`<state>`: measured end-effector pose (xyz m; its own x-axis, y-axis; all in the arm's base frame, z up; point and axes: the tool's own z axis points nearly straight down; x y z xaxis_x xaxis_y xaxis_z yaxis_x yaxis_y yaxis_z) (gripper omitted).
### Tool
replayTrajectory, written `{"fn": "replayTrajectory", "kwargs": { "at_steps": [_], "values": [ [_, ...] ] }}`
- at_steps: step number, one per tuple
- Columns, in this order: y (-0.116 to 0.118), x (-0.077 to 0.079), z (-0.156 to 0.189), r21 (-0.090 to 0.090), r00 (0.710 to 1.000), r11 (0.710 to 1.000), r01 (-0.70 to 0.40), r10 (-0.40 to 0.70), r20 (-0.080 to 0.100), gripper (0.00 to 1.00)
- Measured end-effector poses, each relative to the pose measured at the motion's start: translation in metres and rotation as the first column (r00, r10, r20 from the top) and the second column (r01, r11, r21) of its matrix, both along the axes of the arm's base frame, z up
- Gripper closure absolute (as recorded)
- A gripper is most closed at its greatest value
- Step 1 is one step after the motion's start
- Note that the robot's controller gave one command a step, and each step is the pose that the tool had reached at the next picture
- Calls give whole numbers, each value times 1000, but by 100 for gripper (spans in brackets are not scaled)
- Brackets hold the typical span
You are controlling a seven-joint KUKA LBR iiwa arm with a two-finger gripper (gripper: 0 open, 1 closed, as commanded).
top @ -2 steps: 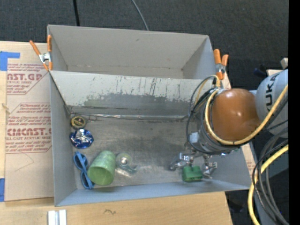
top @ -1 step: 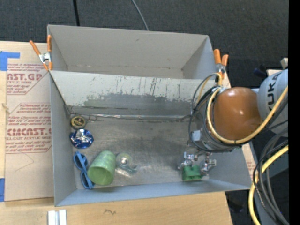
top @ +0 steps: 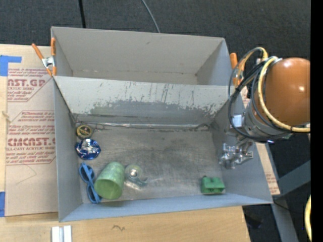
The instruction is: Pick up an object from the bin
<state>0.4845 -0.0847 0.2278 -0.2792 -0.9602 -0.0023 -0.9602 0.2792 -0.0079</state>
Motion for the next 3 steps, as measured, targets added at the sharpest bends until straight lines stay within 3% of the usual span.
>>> {"fn": "replayTrajectory", "kwargs": {
  "at_steps": [1, 2, 3],
  "values": [
    [-14, 22, -99, 4, 1000, 1000, 25, -25, -14, 100],
    [-14, 23, -95, 4, 1000, 1000, 25, -25, -9, 0],
    [-41, 38, -37, 0, 1000, 1000, 30, -30, -2, 0]
  ]
}}
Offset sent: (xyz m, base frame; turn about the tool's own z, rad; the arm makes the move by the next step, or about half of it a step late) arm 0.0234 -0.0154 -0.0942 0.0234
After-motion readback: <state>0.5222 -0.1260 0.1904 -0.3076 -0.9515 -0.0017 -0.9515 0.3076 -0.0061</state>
